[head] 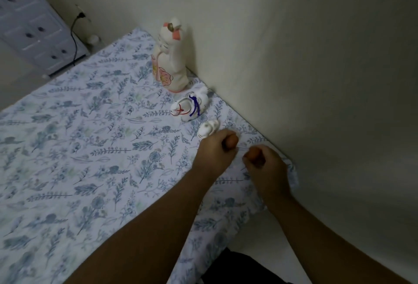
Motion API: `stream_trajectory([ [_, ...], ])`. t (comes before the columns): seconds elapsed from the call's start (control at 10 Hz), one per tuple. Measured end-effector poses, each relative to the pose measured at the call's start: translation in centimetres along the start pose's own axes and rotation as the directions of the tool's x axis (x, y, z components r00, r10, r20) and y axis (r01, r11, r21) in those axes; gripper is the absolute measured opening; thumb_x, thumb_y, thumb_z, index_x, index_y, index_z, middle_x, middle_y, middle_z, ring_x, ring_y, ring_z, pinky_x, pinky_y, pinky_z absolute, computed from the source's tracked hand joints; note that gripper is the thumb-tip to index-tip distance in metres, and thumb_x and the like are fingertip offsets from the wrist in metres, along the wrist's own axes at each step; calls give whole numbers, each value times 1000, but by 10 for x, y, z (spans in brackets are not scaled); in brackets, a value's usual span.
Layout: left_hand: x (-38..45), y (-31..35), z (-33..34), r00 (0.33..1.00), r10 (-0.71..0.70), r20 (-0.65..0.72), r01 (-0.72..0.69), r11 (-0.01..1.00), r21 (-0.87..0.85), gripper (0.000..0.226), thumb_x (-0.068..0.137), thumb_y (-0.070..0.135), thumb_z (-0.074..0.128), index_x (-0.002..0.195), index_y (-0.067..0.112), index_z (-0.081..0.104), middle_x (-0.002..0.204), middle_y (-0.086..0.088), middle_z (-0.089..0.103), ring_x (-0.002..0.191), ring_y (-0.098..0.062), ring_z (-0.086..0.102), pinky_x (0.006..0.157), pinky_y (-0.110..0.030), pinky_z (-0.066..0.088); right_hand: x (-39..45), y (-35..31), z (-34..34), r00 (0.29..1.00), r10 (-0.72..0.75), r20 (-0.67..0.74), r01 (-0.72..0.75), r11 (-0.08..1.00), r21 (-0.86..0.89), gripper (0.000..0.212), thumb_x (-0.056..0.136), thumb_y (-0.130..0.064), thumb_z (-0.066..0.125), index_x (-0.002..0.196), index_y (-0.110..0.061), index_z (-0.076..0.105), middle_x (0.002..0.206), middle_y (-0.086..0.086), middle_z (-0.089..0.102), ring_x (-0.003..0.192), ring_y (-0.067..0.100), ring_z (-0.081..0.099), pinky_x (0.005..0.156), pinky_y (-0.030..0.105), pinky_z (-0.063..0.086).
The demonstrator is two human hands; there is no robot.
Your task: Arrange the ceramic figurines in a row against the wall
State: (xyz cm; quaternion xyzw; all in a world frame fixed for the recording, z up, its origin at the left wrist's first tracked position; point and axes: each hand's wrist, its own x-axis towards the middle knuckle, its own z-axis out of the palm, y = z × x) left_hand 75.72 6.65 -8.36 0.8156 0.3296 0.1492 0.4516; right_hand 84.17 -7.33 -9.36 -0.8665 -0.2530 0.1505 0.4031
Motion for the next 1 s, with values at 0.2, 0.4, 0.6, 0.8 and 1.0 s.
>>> stream_trajectory([
  [0.2,-1,1,3,1000,-19,-22,19,1000,10,28,75,8,84,101,12,74,90,7,71,81,-1,58,71,-1,40,-2,0,3,999,-11,-33,9,998,-59,9,88,-14,75,94,-9,71,86,7,71,79,22,65,70,38,57],
  [0.4,-14,-3,2,1000,-15,-13,16,999,48,25,77,10,80,99,16,72,90,0,76,81,-13,67,73,-20,52,-8,-1,10,999,-35,-38,31,994,-103,12,83,-10,79,85,-3,70,79,13,70,73,27,65,64,36,54],
  [0.6,-19,-8,2,1000,-25,-12,25,998,49,24,76,11,79,97,21,71,84,6,73,74,-5,61,66,2,36,-21,0,19,990,-135,-32,130,984,-120,14,78,-2,80,77,-2,65,72,14,66,69,25,59,62,37,47],
  [0.8,-22,-12,-2,999,12,41,-11,1000,-8,35,78,9,79,110,21,68,97,6,71,85,2,57,76,-10,45,-16,1,19,993,-107,50,110,992,-62,29,77,-11,83,102,-7,69,96,10,71,90,25,66,77,37,57],
  [1.0,-54,-16,-26,999,-32,-1,32,999,-12,57,88,20,74,141,17,55,138,-1,62,123,-12,56,104,-21,40,-27,-11,5,995,-14,101,24,996,-90,70,77,-35,83,138,-17,54,132,6,59,124,23,52,100,42,49],
])
